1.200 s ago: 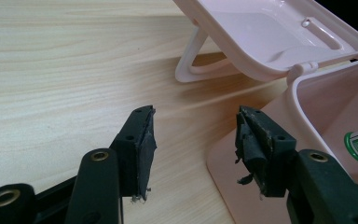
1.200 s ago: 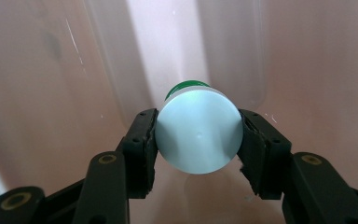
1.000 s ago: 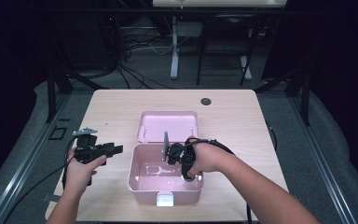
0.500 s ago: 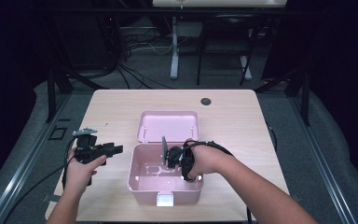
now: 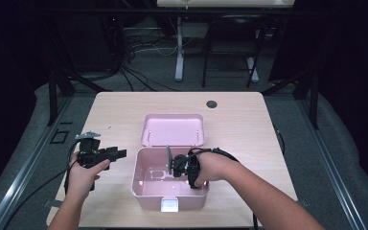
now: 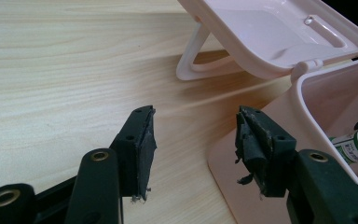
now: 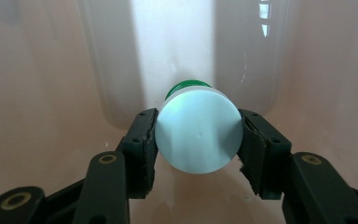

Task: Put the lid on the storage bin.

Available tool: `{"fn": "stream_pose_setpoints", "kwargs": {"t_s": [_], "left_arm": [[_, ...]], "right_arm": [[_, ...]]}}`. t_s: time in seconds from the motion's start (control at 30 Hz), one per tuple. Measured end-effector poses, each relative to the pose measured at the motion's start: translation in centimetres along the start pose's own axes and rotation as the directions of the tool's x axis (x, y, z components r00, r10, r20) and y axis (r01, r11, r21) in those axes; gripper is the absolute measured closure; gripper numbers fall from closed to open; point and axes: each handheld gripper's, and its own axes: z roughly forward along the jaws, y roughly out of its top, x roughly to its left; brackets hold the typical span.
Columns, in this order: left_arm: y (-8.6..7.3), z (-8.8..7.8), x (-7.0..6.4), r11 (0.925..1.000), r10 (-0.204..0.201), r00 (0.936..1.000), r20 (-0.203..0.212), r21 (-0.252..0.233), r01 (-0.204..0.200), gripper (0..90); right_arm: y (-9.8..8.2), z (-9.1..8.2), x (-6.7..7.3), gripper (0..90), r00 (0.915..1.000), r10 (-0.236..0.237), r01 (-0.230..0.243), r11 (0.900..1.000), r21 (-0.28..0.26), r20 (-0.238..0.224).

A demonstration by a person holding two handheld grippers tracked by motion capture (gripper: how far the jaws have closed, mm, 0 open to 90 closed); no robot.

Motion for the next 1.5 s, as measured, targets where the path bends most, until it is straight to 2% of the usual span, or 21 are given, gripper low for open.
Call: {"fn": "stream_pose_setpoints", "kwargs": {"t_s": [0.47,1.0,1.5], "left_arm": [[0.0,0.0,0.1,1.0,0.0,1.0,-0.001,0.002,0.0,47.4],[0.0,0.0,0.1,1.0,-0.004,1.0,-0.001,-0.002,0.004,47.4],[0.0,-0.1,0.1,1.0,-0.004,1.0,0.0,-0.004,0.004,47.3]], "right_arm": [[0.5,0.4,0.1,50.2,0.9997,-0.022,0.022,1.0,0.007,0.013],[0.7,1.2,0.1,50.2,0.997,-0.067,0.065,0.997,0.039,0.039],[0.8,1.3,0.0,49.7,0.9972,-0.062,0.06,0.997,0.05,0.042]]}}
